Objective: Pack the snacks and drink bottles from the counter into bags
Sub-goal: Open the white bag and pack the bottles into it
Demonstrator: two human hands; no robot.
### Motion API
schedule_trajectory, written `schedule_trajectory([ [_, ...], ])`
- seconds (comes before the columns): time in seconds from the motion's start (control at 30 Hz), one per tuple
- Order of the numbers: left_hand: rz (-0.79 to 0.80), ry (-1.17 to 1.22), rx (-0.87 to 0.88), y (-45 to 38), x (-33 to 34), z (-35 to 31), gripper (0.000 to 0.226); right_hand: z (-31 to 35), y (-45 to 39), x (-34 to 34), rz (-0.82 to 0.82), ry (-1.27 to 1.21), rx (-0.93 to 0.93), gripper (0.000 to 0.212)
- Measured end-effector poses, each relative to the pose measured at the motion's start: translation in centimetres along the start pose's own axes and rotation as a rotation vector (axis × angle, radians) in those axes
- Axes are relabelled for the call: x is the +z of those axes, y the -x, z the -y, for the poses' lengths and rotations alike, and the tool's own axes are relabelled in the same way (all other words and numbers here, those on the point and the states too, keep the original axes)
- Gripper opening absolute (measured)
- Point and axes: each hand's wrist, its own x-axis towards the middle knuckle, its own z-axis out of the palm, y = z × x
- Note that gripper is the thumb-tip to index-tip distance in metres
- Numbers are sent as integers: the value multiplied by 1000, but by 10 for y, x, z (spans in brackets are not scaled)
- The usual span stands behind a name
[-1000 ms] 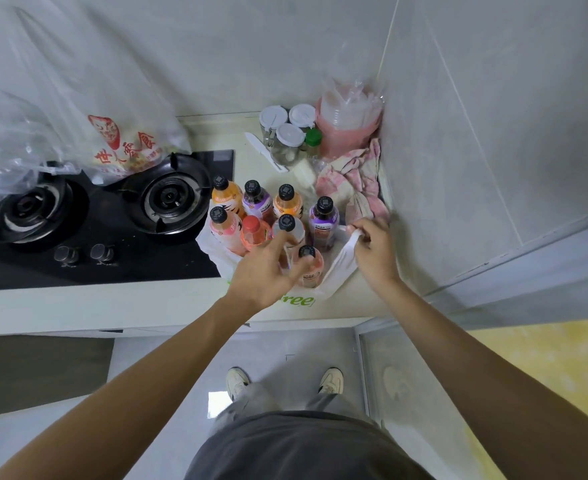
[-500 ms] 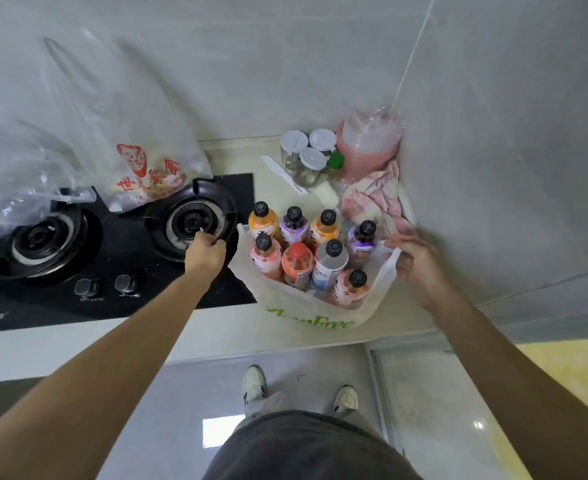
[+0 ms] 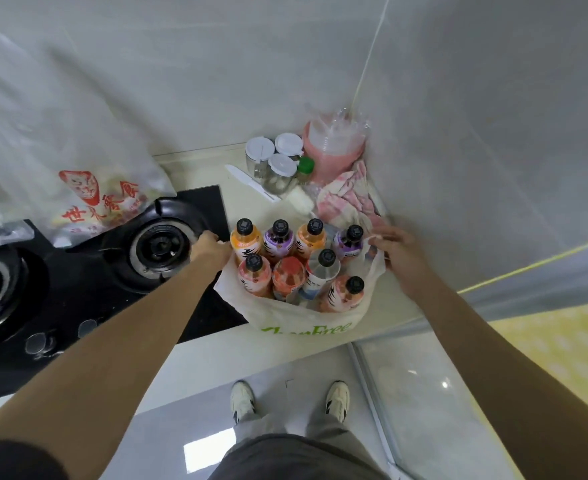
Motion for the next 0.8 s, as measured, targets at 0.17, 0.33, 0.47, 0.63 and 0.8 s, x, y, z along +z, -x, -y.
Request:
schedule_trajectory([
  [0.17, 43, 437, -145, -4, -3, -4, 3, 5, -2, 7, 32, 44, -29, 33],
  [0.33, 74, 811, -33, 18, -28, -25, 14, 18, 2, 17, -60, 15, -47, 30],
  [0.47, 89, 809, 155, 42, -53, -49, 11, 36, 9, 18, -117, -17, -116, 29],
  [0.63, 89, 851, 332, 78, -77, -86, 17, 80, 25, 24, -122, -77, -228, 27],
  [0.8, 61, 840, 518, 116, -90, -112, 15, 105, 52, 27, -27, -66, -381, 28],
])
